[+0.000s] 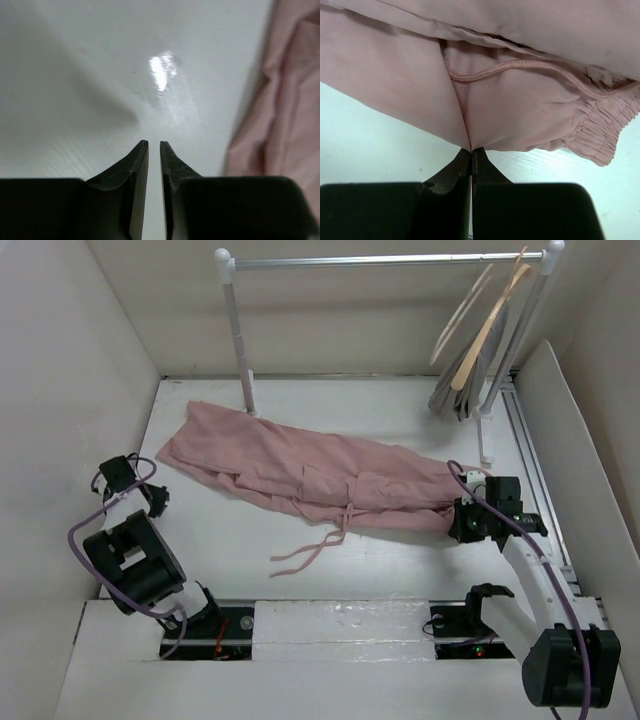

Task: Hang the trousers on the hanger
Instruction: Fold the trousers

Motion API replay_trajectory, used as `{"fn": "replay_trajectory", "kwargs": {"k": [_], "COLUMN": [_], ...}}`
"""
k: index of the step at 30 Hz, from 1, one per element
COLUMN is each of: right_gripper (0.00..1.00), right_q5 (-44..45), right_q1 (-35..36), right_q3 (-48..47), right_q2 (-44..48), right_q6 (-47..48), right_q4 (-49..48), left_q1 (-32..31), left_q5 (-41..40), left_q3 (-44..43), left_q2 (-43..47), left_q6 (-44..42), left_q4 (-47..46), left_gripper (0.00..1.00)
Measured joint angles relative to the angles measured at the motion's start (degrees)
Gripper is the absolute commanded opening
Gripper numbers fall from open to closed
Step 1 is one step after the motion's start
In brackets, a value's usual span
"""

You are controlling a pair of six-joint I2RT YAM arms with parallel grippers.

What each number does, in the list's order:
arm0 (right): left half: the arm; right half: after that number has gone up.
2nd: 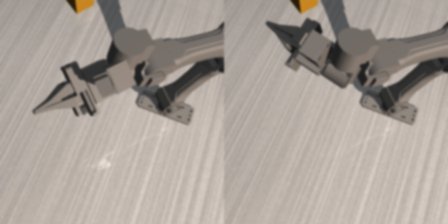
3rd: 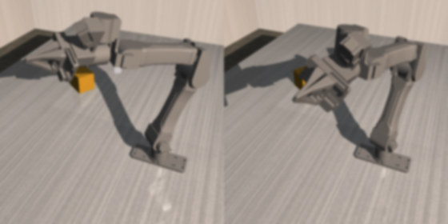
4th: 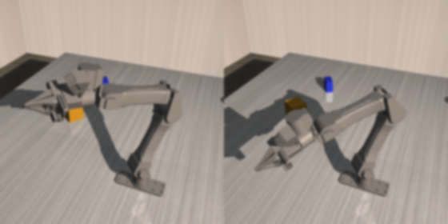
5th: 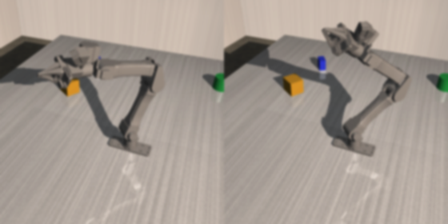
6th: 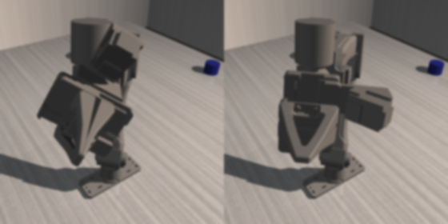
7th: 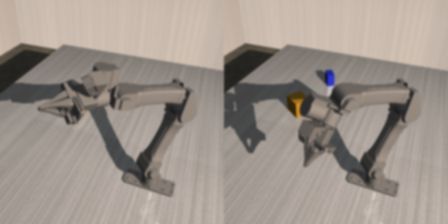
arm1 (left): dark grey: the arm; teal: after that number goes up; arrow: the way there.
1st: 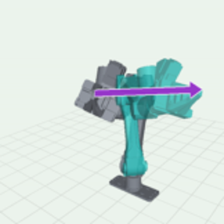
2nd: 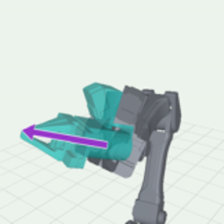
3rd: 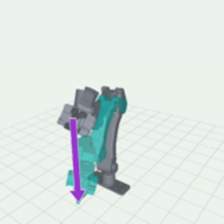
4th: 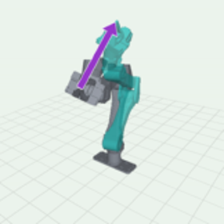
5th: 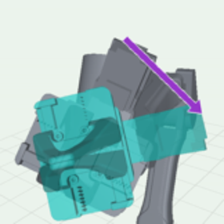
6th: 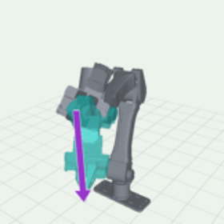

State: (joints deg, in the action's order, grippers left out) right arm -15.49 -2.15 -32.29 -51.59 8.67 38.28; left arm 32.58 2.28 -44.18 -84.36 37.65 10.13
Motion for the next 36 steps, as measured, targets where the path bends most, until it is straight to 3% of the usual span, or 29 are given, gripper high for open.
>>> {"fn": "replay_trajectory", "kwargs": {"k": [1,5,7,14,19,20,21,22,30,36], "right_gripper": [0.00,0.00,0.00,0.00,0.00,0.00,0.00,0.00,0.00,0.00], "right_q5": [-0.5,-1.7,-2.4,-4.2,-4.5,-4.5,-4.5,-4.5,-3.5,-0.8], "right_q1": [0.0,-0.1,-0.3,-0.8,-0.8,-0.8,-0.8,-0.8,-1.2,-1.6], "right_q3": [0.0,-0.5,-1.2,-1.5,-1.5,-1.5,-1.5,-1.5,-4.3,-10.4], "right_q2": [0.6,1.0,-0.2,-2.1,-3.3,-3.4,-3.4,-3.4,-2.6,-1.6], "right_q6": [0.3,1.3,2.1,3.2,3.2,3.2,3.2,3.2,3.1,3.2], "right_q4": [0.9,2.3,2.5,2.2,2.0,2.0,2.0,2.0,3.7,6.3], "left_q1": [-0.1,-1.4,-2.1,-3.7,-7.9,-8.6,-9.2,-9.8,-10.1,-5.7], "left_q5": [1.9,7.1,8.2,14.3,13.7,13.5,13.5,13.5,9.6,3.1], "left_q3": [0.0,-3.4,-6.2,-10.6,-15.4,-16.4,-17.1,-17.7,-19.0,-7.7], "left_q2": [1.1,-0.3,-3.6,-14.3,-19.1,-19.9,-20.6,-21.4,-22.4,-7.5], "left_q6": [0.0,0.9,1.4,4.9,6.4,6.8,7.1,7.8,8.3,5.1], "left_q4": [-0.2,-1.2,-1.7,-6.2,-7.8,-8.2,-8.4,-8.6,-6.1,-0.3], "left_gripper": [0.26,0.37,0.51,0.56,0.43,0.10,0.09,0.00,0.00,0.00]}}
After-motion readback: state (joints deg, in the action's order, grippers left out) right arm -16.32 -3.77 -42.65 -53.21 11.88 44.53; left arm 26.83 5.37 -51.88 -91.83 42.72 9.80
